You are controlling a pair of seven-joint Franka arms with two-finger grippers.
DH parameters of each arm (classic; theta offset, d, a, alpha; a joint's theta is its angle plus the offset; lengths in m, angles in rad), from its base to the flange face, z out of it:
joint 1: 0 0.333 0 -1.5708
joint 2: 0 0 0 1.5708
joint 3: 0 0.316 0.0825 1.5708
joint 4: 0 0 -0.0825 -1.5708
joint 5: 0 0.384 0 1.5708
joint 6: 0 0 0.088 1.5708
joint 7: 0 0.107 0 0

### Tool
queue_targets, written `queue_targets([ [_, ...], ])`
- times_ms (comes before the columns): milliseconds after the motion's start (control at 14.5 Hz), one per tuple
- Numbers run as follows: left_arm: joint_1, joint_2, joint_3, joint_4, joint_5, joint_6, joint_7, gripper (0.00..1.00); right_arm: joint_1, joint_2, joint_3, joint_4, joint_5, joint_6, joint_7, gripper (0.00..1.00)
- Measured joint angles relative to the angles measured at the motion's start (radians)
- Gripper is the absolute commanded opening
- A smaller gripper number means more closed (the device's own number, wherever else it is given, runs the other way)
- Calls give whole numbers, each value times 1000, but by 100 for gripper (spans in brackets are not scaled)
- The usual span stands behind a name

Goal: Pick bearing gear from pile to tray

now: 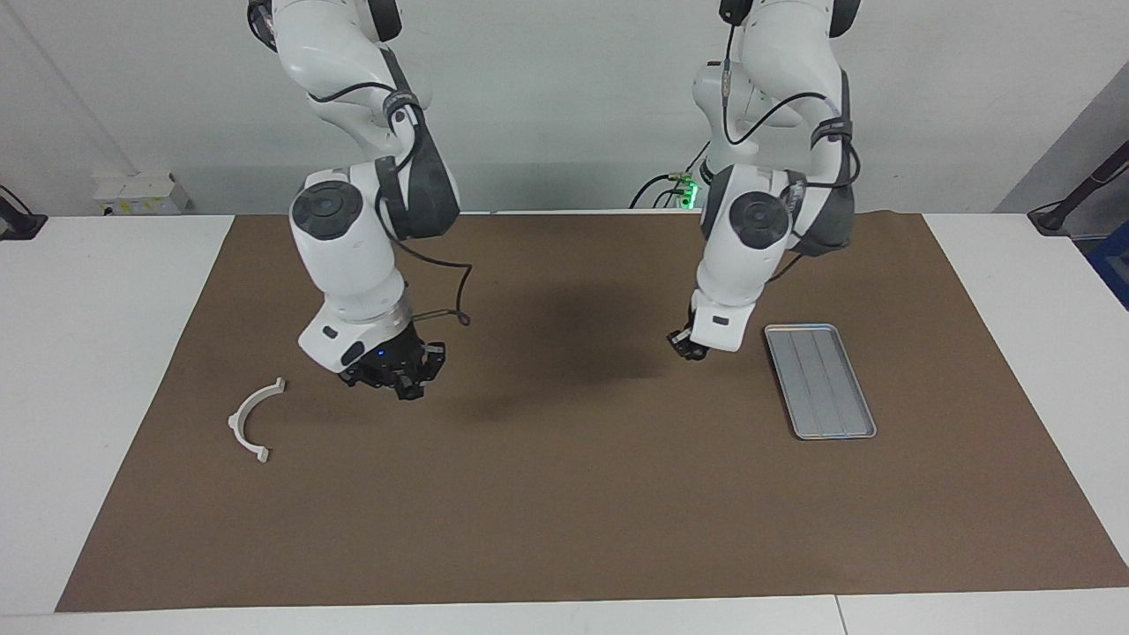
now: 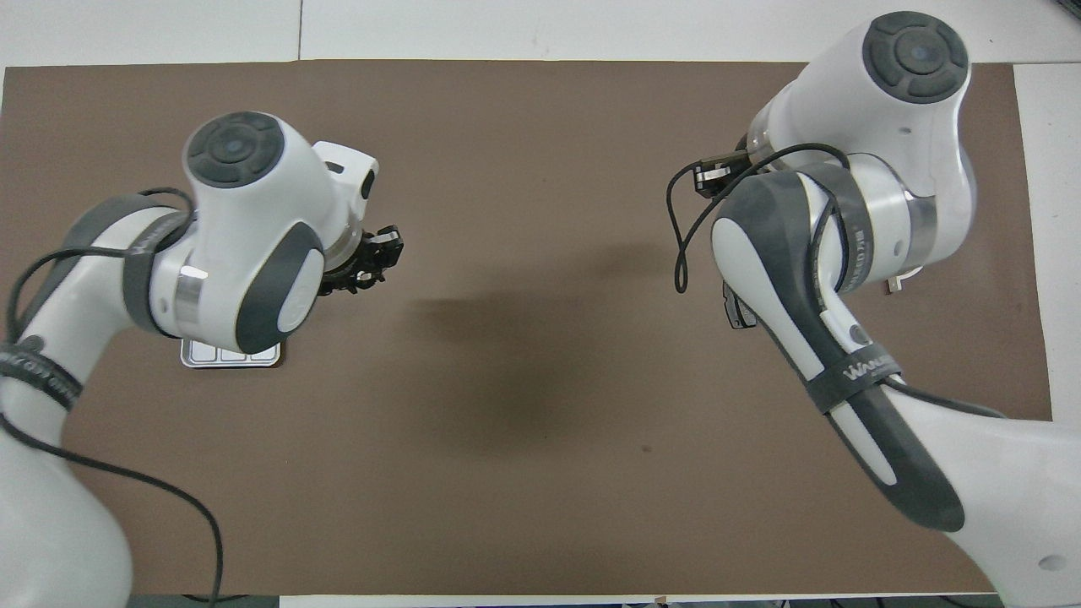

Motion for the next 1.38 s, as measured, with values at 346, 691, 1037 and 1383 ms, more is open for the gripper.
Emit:
queue_targets([
  [346, 158, -156, 1, -189, 1, 2, 388, 0, 242, 5, 1, 71, -18, -87, 313, 0],
  [691, 265, -158, 1, -270, 1, 129, 608, 0, 362, 81, 0, 74, -41, -22, 438, 0],
  [1037, 317, -158, 0, -362, 1, 251, 677, 0, 359, 172, -5, 70, -50, 104, 438, 0],
  [1383, 323, -158, -5, -409, 1, 301, 684, 0, 359, 193, -5, 12, -53, 199, 438, 0],
])
